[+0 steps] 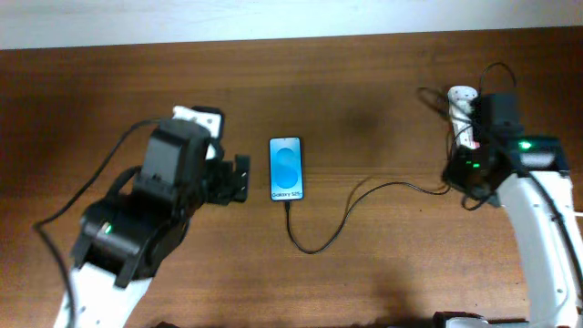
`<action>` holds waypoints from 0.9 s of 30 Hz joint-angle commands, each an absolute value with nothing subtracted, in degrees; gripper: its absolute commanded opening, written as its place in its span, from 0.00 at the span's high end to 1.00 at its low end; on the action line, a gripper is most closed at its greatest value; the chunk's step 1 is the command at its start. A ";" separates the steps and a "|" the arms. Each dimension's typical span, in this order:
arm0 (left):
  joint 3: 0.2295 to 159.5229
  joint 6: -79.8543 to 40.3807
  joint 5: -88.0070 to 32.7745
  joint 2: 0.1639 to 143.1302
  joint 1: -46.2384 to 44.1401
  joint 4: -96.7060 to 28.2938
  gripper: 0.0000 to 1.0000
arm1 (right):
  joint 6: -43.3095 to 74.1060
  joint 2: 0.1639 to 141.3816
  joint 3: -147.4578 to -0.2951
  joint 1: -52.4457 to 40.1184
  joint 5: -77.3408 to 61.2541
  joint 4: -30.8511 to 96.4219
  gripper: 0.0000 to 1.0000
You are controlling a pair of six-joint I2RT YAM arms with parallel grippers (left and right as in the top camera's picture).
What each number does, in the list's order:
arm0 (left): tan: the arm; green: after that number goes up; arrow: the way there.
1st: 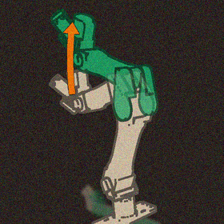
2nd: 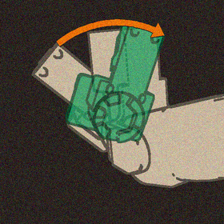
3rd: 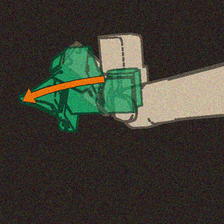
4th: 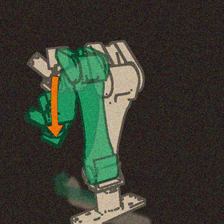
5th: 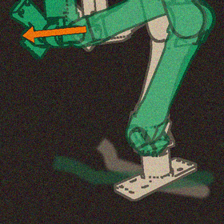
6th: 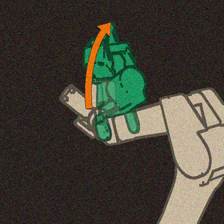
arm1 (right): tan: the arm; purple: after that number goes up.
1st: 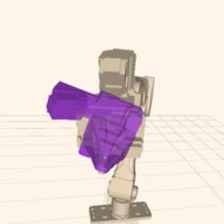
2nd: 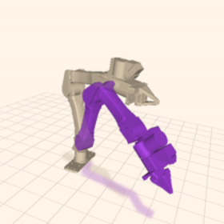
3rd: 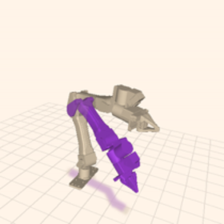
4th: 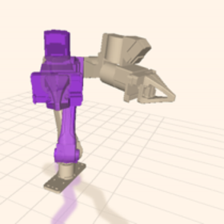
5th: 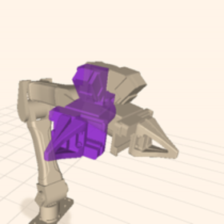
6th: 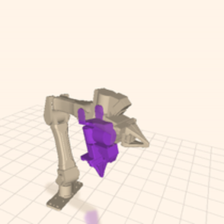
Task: Plug charger to phone and switch on socket
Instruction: 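Open the left gripper, withdraw it, and move the right gripper to the power strip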
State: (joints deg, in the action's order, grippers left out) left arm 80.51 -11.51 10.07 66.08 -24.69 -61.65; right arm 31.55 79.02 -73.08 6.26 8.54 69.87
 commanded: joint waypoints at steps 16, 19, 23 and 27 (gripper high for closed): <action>79.96 -10.61 16.29 56.16 -25.26 -77.71 0.00 | 30.46 78.00 -73.30 16.58 4.05 67.42 0.96; 79.96 -10.61 16.29 50.94 -25.26 -77.71 0.01 | 30.55 78.17 -73.30 16.58 3.07 65.08 0.96; 79.96 -10.61 16.29 43.11 -25.26 -77.73 0.01 | 35.70 79.13 -73.32 16.67 1.69 62.08 0.96; 79.96 -10.59 16.29 35.09 -25.23 -77.76 0.01 | 35.64 82.91 -73.65 20.29 1.69 59.53 0.96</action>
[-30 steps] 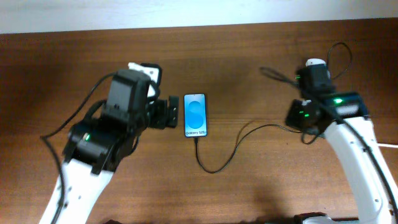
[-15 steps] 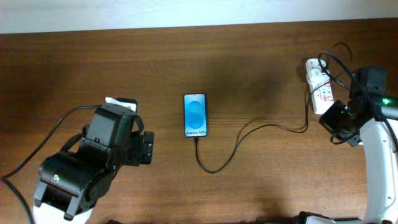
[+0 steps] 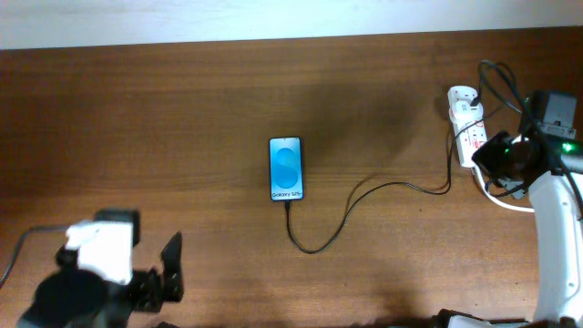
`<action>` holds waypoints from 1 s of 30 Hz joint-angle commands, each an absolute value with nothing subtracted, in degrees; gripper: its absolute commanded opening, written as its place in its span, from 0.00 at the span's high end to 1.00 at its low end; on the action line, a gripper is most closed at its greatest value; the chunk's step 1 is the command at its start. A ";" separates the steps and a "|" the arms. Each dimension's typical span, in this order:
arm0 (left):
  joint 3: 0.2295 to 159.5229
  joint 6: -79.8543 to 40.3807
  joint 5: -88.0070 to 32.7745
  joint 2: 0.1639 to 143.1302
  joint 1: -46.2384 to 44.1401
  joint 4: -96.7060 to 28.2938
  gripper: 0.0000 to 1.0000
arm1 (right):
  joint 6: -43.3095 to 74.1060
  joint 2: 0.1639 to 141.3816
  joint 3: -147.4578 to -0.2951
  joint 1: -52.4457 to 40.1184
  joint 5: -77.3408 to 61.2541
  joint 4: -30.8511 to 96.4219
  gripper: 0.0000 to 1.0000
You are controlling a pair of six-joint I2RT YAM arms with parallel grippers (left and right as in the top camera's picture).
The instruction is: Plug charger to phone and switch on socket
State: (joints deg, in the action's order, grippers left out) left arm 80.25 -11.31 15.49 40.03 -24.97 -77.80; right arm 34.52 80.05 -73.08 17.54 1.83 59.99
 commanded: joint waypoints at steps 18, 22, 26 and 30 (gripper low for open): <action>79.96 -10.61 16.29 17.74 -19.90 -84.12 0.01 | 36.97 120.75 -109.97 24.73 -2.00 66.59 0.96; 79.96 -10.61 16.29 17.74 -16.64 -84.12 0.01 | 39.05 123.22 -109.95 24.45 -3.27 62.15 0.96; 79.96 -10.61 16.29 17.74 -14.72 -84.12 0.01 | 41.47 124.90 -109.95 23.14 -3.03 60.34 0.96; 79.96 -10.61 16.29 17.74 -14.72 -84.12 0.01 | 43.29 127.37 -109.95 22.83 -3.42 58.81 0.96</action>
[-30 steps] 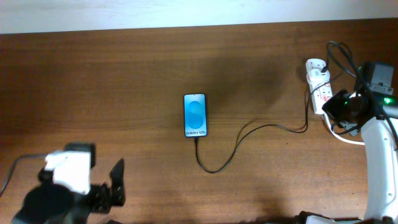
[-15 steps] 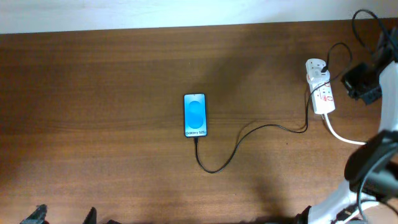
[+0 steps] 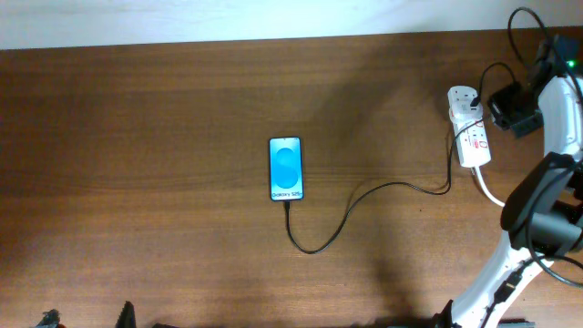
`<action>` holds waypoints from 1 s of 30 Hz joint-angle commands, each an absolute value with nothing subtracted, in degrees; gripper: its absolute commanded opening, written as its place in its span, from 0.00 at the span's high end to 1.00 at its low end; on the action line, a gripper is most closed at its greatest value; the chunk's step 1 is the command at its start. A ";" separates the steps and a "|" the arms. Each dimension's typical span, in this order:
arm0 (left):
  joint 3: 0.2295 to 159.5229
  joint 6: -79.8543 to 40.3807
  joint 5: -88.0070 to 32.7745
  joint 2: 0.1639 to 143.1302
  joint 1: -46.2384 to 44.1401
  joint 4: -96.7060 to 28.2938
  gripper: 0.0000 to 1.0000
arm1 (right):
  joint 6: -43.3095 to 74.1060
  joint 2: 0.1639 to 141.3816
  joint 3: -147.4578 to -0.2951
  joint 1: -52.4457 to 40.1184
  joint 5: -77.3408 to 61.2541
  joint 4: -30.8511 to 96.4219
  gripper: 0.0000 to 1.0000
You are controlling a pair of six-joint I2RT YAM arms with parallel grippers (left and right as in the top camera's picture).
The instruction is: Plug charger to phone and switch on socket
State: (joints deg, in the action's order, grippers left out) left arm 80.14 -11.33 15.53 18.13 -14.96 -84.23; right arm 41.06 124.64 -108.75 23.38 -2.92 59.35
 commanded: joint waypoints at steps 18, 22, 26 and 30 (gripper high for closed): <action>79.96 -10.61 16.29 17.74 -14.72 -84.55 0.01 | 44.93 132.64 -109.95 22.48 -6.50 52.82 0.96; 79.96 -10.61 16.29 17.74 -14.72 -84.55 0.01 | 45.36 132.64 -109.95 22.46 -6.96 51.62 0.96; 79.96 -10.61 16.29 17.74 -14.72 -84.58 0.01 | 45.54 132.66 -109.95 22.39 -7.07 51.13 0.96; 79.96 -10.61 16.29 17.74 -14.72 -84.58 0.01 | 45.54 132.70 -109.95 21.69 -7.11 50.83 0.96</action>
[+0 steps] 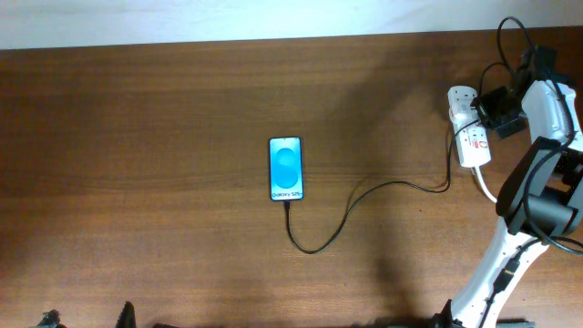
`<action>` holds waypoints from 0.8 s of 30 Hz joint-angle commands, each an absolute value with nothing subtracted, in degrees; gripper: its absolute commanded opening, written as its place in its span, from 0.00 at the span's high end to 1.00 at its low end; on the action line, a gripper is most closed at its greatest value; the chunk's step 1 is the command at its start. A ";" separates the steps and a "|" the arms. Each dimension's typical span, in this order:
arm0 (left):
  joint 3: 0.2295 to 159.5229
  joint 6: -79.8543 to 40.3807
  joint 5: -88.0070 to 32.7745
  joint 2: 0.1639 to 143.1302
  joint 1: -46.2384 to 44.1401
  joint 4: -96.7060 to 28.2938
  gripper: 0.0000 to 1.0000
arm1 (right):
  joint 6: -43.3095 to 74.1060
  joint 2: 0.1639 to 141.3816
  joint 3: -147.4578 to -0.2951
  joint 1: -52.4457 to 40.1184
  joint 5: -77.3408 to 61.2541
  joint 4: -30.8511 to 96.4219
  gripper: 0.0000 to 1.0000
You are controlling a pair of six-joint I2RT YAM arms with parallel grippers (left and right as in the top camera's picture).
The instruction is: Plug charger to phone and switch on socket
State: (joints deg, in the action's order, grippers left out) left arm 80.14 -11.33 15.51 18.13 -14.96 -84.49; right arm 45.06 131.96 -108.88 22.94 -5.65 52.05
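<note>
The phone [285, 169] lies face up mid-table with its screen lit blue. The black charger cable [346, 214] is plugged into the phone's lower end, loops toward the front, then runs right to the white socket strip [469, 138] at the far right. My right gripper [496, 109] is a dark block at the upper right side of the strip, touching or nearly touching it; how its jaws stand is not visible. Only a dark sliver of my left gripper [126, 315] shows at the bottom edge, its state unreadable.
The right arm [533, 196] stands folded along the right edge, with loose black wires above it. A white lead leaves the strip toward the front right. The brown wooden table [164, 109] ends at a pale wall at the back.
My right gripper has shifted a little left and now sits closer against the socket strip's right side. The phone, cable, strip and the left sliver are where they were.
At first my left gripper was just left of the phone and my right gripper was over the socket strip, the cable in the phone. Then the left arm was back at the bottom-left corner, later almost out of frame. The right arm folded up at the strip's right.
</note>
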 commanded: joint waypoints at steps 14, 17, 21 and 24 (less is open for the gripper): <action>79.96 -10.61 16.29 17.74 -14.72 -84.58 0.01 | 39.24 135.72 -109.95 17.08 -4.51 52.25 0.96; 79.96 -10.61 16.29 17.74 -14.72 -84.60 0.01 | 36.12 135.72 -109.95 16.56 -4.49 52.01 0.96; 79.96 -10.61 16.29 17.74 -14.72 -84.58 0.01 | 33.17 135.72 -109.95 15.51 -4.54 52.18 0.96; 79.96 -10.61 16.29 17.74 -14.72 -84.60 0.01 | 31.22 135.72 -109.95 14.31 -4.93 52.03 0.96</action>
